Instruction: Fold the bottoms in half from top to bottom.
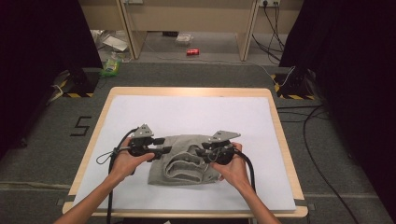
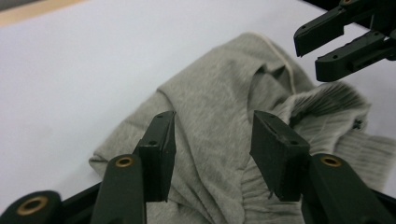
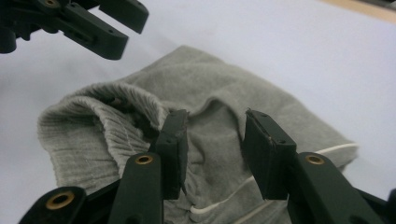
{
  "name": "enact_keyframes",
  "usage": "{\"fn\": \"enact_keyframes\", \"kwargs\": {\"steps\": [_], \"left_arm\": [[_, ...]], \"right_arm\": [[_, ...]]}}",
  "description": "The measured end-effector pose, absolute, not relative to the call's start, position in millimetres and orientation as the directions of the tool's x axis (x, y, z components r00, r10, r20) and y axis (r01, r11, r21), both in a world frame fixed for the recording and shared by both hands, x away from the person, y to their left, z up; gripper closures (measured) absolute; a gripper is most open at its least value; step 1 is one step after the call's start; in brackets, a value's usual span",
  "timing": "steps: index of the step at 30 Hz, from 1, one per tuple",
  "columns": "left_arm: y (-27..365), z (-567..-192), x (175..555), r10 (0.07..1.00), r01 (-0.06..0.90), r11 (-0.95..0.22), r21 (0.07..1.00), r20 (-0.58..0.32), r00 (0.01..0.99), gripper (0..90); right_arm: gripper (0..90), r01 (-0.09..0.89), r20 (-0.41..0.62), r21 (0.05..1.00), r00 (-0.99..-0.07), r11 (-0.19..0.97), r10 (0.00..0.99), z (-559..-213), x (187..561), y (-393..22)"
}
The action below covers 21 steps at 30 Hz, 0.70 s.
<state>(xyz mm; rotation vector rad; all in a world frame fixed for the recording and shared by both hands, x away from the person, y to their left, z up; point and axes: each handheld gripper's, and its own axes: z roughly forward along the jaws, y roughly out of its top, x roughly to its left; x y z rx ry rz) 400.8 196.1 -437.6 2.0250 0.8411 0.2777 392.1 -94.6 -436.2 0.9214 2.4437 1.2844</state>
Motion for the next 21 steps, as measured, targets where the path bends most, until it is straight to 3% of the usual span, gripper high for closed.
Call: {"fn": "enact_keyframes", "kwargs": {"steps": [5, 11, 21], "left_arm": [[187.8, -449.5, 400.3, 0.651, 0.459, -0.414, 0.786, -0.097, 0.753, 49.8], [182.3, -456.4, 369.7, 0.591, 0.43, -0.477, 0.767, -0.082, 0.803, 50.9], [176.3, -476.8, 345.6, 0.564, 0.38, -0.549, 0.744, -0.006, 0.826, 52.5]], "right_arm": [[64.8, 0.428, 0.109, 0.789, -0.804, 0.441, 0.585, -443.7, 388.9, -87.6], [71.6, 0.41, 0.119, 0.776, -0.842, 0.479, 0.527, -451.1, 367.1, -86.6], [73.2, 0.401, 0.093, 0.745, -0.853, 0.532, 0.513, -478.7, 344.0, -82.6]]}}
